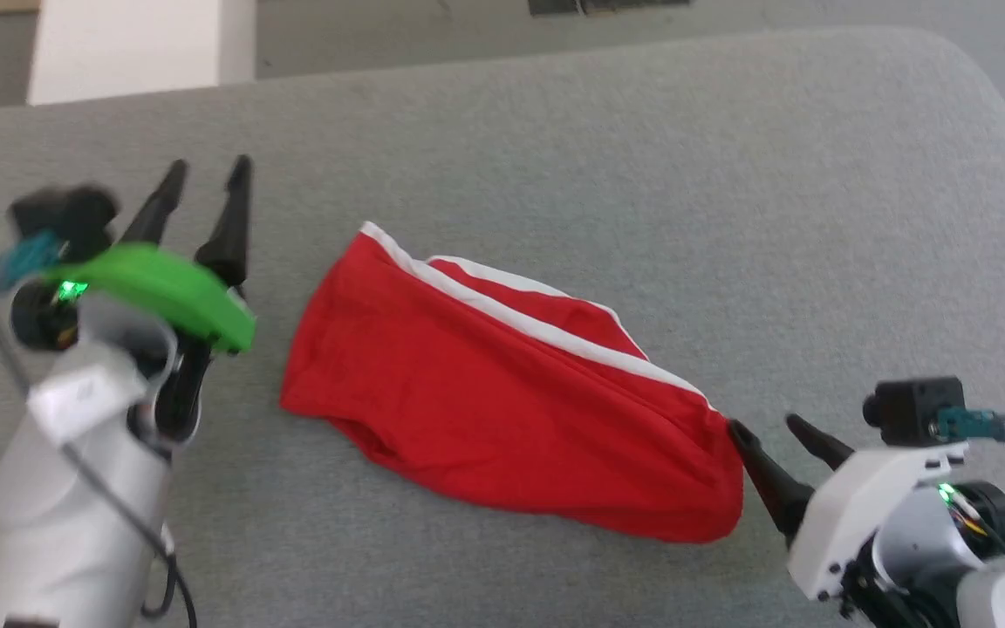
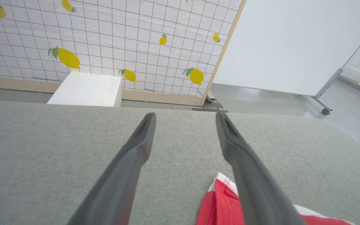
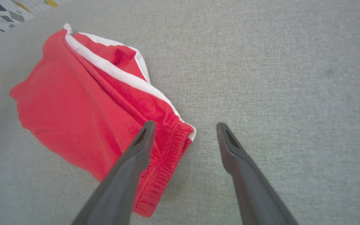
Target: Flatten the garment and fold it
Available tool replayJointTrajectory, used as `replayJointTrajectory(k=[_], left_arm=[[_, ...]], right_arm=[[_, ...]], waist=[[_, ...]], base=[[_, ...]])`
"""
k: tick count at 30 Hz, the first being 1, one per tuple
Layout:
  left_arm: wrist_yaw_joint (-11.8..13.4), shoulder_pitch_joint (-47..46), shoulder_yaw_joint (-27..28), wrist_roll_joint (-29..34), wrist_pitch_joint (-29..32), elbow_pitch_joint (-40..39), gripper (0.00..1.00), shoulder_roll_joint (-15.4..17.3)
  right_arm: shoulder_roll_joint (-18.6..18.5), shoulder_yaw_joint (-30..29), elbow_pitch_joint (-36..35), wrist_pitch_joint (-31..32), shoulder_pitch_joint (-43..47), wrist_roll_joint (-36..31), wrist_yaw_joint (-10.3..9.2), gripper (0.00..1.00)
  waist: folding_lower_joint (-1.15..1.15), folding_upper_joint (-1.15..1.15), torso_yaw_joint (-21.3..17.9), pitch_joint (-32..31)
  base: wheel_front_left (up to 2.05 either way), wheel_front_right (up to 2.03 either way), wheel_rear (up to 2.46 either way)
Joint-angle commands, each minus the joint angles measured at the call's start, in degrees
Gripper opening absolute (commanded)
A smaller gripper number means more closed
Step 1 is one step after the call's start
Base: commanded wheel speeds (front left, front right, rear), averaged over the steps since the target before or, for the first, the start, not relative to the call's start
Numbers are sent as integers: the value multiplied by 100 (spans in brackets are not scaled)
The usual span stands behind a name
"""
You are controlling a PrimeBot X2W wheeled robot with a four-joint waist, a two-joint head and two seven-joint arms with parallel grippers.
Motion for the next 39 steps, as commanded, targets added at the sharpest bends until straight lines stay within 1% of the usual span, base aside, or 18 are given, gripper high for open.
replayJointTrajectory(k=[1,2,4,7,9,11,13,18,22,25,27,30,31,32,36,38,39], left_arm=[[69,316,125,7,-310,-187,100,58],[139,531,217,29,-522,-363,100,85],[274,919,347,182,-749,-717,100,159],[520,1507,608,534,-871,-1264,100,219],[664,1942,938,904,-883,-1816,100,157],[693,2360,1177,1254,-885,-2251,100,26],[669,2740,1341,1523,-886,-2533,100,-135],[502,3247,1605,1797,-887,-2733,100,-538],[290,3341,1780,1914,-887,-2732,100,-790],[148,3334,1860,2019,-888,-2687,100,-952],[61,3311,1890,2084,-888,-2625,100,-1015],[-47,3269,1917,2161,-888,-2537,100,-1077],[-80,3258,1921,2188,-888,-2509,100,-1094],[-103,3247,1928,2207,-888,-2493,100,-1107],[-187,3232,1885,2230,-888,-2369,100,-1129],[-222,3190,1748,2147,-873,-2229,100,-1127],[-237,3138,1650,2051,-769,-2135,100,-1134]], right_arm=[[0,-54,-91,-19,151,-169,-8,100],[0,-114,-156,21,251,-340,-8,100],[0,-181,-269,178,425,-654,-8,100],[0,-148,-359,402,622,-707,-8,100],[0,-66,-328,529,711,-594,-8,100],[0,-20,-230,599,709,-584,-8,100],[0,-11,-59,624,641,-569,-8,100],[0,-2,570,786,330,-731,-8,100],[0,33,1200,753,-31,-800,-8,100],[0,87,1707,713,-262,-994,-8,100],[0,155,2008,754,-361,-1207,-8,100],[1,234,2350,857,-446,-1285,-8,100],[1,250,2431,887,-473,-1285,-8,23],[1,267,2466,879,-497,-1283,-8,0],[1,293,2480,814,-583,-1298,-8,0],[1,270,2401,730,-624,-1278,-8,0],[1,269,2339,681,-640,-1255,-8,0]], waist=[[0,57,361,-393],[0,57,429,-453],[0,57,533,-527],[0,57,649,-606],[0,57,709,-633],[0,57,769,-646],[0,57,830,-665],[0,57,976,-643],[0,57,1042,-580],[0,57,1099,-545],[0,57,1137,-528],[0,57,1172,-525],[0,57,1183,-522],[0,57,1190,-521],[0,57,1166,-537],[0,57,1132,-544],[0,57,1108,-546]], base=[[0,0,0],[0,0,0],[0,0,0],[0,0,0],[0,0,0],[0,0,0],[0,0,0],[0,0,0],[0,0,0],[0,0,0],[0,0,0],[0,0,0],[0,0,0],[0,0,0],[0,0,0],[0,0,0],[0,0,0]])
